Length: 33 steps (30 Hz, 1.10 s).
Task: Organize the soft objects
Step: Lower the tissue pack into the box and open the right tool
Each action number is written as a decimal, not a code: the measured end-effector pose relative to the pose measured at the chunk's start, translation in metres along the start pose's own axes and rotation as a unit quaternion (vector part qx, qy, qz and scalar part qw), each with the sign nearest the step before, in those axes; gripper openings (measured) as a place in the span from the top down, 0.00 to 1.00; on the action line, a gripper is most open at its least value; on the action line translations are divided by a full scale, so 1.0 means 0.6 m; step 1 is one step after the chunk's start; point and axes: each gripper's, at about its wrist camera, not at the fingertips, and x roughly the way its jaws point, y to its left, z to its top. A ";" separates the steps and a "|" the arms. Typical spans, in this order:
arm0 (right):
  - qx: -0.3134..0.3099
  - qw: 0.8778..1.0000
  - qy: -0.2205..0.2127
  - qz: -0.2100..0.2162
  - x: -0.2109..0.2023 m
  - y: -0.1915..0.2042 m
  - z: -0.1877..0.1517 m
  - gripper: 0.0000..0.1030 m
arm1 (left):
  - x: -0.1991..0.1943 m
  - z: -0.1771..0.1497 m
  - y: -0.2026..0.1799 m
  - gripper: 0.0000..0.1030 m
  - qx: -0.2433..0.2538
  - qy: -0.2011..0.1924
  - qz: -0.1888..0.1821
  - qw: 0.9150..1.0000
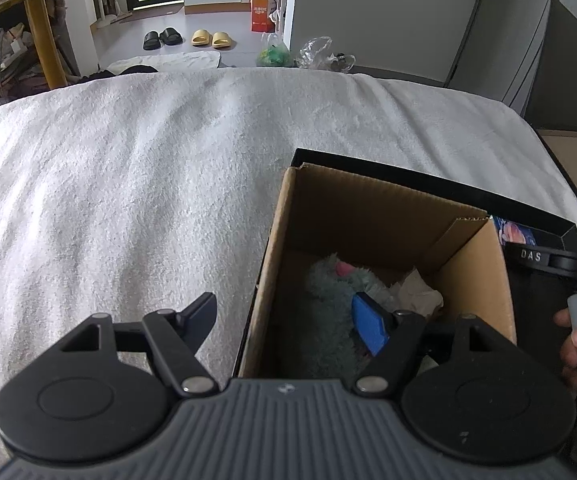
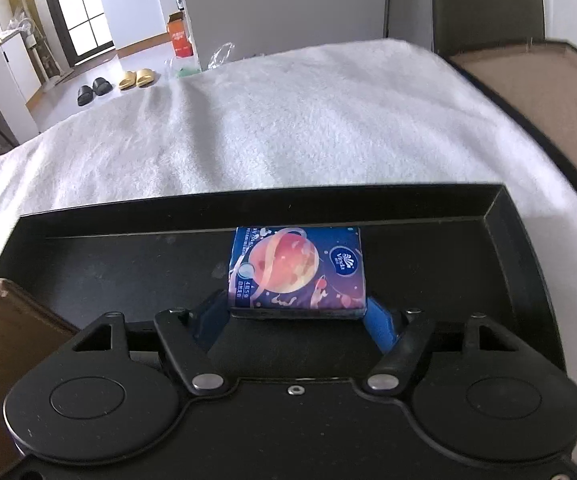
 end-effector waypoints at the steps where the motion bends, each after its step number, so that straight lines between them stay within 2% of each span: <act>1: -0.001 1.000 0.003 0.000 -0.003 0.001 -0.001 0.32 | 0.000 0.000 0.001 0.29 -0.001 0.000 -0.001 1.000; 6: 0.004 1.000 0.007 0.007 -0.028 0.006 -0.008 0.32 | -0.002 -0.002 0.008 0.29 -0.004 0.000 -0.005 1.000; 10: 0.006 1.000 0.003 0.014 -0.058 0.015 -0.007 0.32 | -0.008 -0.003 0.013 0.29 -0.011 0.002 -0.022 1.000; 16: 0.021 0.999 -0.007 0.031 -0.113 0.023 -0.001 0.32 | 0.004 0.006 0.028 0.29 -0.016 0.033 -0.022 0.999; 20: 0.021 0.999 -0.011 0.048 -0.149 0.036 0.001 0.32 | -0.012 0.013 0.036 0.29 0.000 0.044 -0.040 0.998; 25: 0.020 0.997 -0.013 0.073 -0.186 0.054 -0.003 0.32 | -0.039 0.015 0.050 0.30 0.018 0.041 -0.037 0.998; 29: 0.004 0.996 -0.016 0.088 -0.216 0.077 -0.007 0.32 | -0.054 0.012 0.065 0.33 0.012 0.053 -0.052 0.997; 33: -0.008 0.995 -0.020 0.101 -0.241 0.096 -0.010 0.32 | -0.069 0.007 0.069 0.41 0.015 0.051 -0.059 0.997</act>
